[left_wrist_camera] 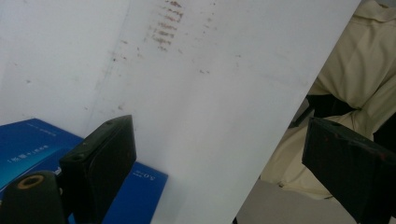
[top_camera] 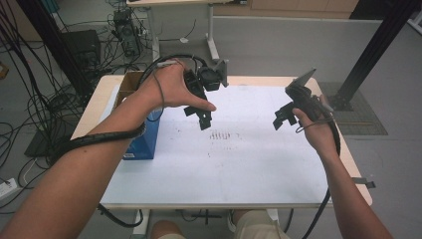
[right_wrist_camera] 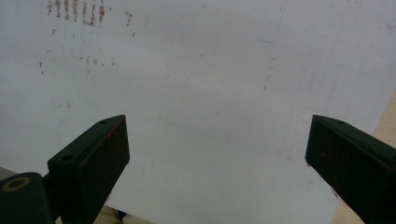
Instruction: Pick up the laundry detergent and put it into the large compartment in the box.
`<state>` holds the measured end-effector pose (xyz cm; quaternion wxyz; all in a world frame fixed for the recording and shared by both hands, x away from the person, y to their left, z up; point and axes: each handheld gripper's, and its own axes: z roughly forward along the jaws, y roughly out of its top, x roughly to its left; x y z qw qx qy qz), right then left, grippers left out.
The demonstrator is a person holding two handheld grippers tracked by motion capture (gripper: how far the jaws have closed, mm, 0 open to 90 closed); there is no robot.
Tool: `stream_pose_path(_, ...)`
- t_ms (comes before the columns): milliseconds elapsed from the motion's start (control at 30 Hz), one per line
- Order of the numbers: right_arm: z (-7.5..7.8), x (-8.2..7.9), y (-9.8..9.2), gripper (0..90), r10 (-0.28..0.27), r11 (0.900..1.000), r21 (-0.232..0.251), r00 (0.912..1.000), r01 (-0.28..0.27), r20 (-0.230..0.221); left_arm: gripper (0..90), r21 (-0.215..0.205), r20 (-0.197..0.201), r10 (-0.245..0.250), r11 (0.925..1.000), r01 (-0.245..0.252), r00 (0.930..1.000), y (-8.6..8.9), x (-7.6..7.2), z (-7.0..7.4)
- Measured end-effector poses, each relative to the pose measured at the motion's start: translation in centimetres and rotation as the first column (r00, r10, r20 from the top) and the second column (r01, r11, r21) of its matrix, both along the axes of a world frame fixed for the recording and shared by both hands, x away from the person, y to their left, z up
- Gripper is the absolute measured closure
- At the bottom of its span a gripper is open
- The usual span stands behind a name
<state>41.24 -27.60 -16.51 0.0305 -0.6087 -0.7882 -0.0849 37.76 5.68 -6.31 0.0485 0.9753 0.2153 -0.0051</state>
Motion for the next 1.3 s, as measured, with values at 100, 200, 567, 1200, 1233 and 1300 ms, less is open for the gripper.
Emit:
stream_pose_path(100, -0.03, 0.05, 0.09, 6.1, 0.0, 1.0, 0.0, 1.0, 0.0, -0.003, 10.4, 0.004, -0.004, -0.003, 1.0, 0.003, 1.0, -0.07, 0.04, 0.07)
stream_pose_path(200, -0.05, 0.05, 0.15, 6.1, 0.001, 1.0, 0.001, 1.0, -0.001, -0.002, 10.4, 0.004, -0.005, -0.003, 1.0, 0.003, 1.0, 0.01, 0.06, 0.12)
stream_pose_path(567, 0.04, -0.03, 0.22, 6.1, 0.001, 1.0, -0.002, 1.0, -0.001, -0.001, 10.4, -0.001, -0.003, -0.002, 1.0, 0.002, 1.0, 0.18, -0.04, 0.11)
stream_pose_path(1200, -0.25, -0.1, -0.03, 6.1, 0.002, 1.0, 0.008, 1.0, -0.002, -0.001, 10.5, -0.004, -0.004, -0.008, 1.0, 0.008, 1.0, 0.08, -0.04, 0.09)
stream_pose_path(1233, -0.29, -0.09, -0.1, 6.1, 0.001, 1.0, 0.011, 1.0, -0.001, -0.003, 10.5, -0.006, -0.006, -0.008, 1.0, 0.008, 1.0, 0.14, 0.02, 0.1)
stream_pose_path(1300, -0.34, -0.11, -0.21, 6.0, -0.001, 1.0, 0.017, 1.0, 0.001, -0.002, 10.5, -0.009, -0.005, -0.007, 0.9999, 0.007, 1.0, 0.23, -0.03, 0.02)
